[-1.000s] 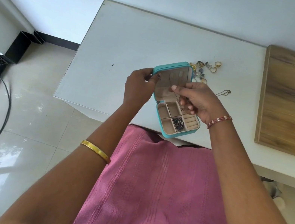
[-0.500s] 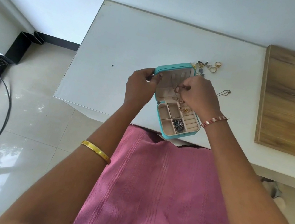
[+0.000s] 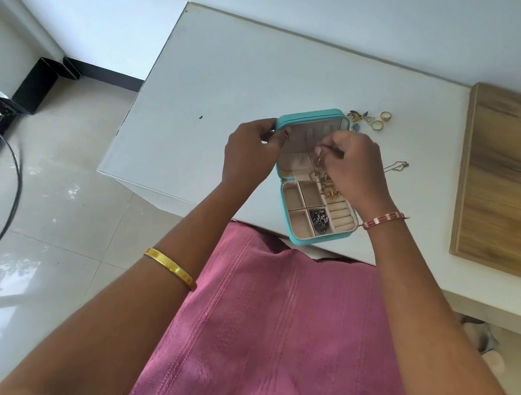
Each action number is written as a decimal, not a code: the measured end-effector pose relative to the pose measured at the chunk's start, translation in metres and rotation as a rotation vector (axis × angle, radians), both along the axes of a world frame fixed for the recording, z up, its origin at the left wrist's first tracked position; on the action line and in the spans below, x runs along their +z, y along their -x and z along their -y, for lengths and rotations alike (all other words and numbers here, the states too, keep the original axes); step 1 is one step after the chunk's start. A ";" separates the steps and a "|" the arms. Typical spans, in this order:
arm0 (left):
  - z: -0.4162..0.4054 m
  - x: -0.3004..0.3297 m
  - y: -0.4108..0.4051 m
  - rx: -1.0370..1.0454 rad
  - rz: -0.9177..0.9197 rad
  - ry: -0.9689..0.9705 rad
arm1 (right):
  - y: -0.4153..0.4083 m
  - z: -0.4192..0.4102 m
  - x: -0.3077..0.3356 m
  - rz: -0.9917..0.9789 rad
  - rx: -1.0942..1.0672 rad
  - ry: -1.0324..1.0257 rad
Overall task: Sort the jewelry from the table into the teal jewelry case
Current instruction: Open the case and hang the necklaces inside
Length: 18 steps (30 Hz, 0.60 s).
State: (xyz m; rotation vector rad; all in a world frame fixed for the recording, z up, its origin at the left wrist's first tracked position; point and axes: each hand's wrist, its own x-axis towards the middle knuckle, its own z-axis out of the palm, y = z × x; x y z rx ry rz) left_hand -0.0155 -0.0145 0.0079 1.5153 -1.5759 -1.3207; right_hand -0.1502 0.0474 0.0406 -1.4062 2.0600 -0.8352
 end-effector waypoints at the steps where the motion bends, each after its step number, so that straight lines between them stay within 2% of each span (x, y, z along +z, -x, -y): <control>1: 0.000 0.001 0.000 0.000 -0.002 0.001 | 0.001 -0.001 0.000 0.081 -0.040 -0.007; 6: 0.000 0.005 0.002 -0.016 -0.006 0.021 | 0.004 -0.005 0.002 0.359 -0.147 0.009; 18: -0.003 0.010 -0.001 0.023 -0.017 -0.006 | 0.017 -0.008 0.003 0.451 -0.296 0.014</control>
